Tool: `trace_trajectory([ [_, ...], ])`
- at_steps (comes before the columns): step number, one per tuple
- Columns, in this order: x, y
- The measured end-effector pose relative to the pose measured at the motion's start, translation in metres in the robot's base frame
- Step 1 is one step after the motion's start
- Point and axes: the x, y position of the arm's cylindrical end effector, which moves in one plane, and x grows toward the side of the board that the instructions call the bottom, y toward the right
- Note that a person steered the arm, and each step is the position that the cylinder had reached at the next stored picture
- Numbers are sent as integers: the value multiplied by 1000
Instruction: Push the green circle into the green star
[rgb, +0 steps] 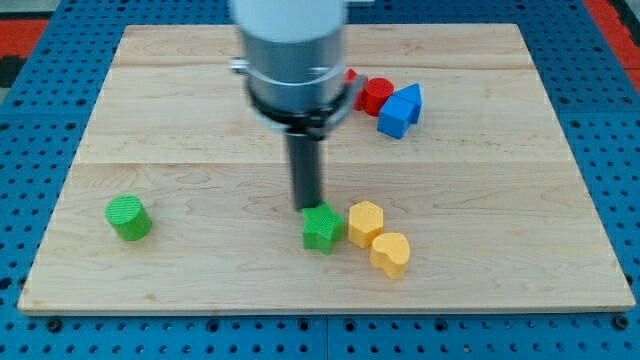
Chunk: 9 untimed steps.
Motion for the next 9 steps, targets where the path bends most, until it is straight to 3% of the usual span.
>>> trace_trajectory([
  [1,-2,-50],
  [2,-34,-150],
  [3,-35,-245],
  [4,-12,-261],
  [5,-3,-189],
  [6,17,-166],
  [7,25,-219],
  [8,43,-199],
  [9,46,-137],
])
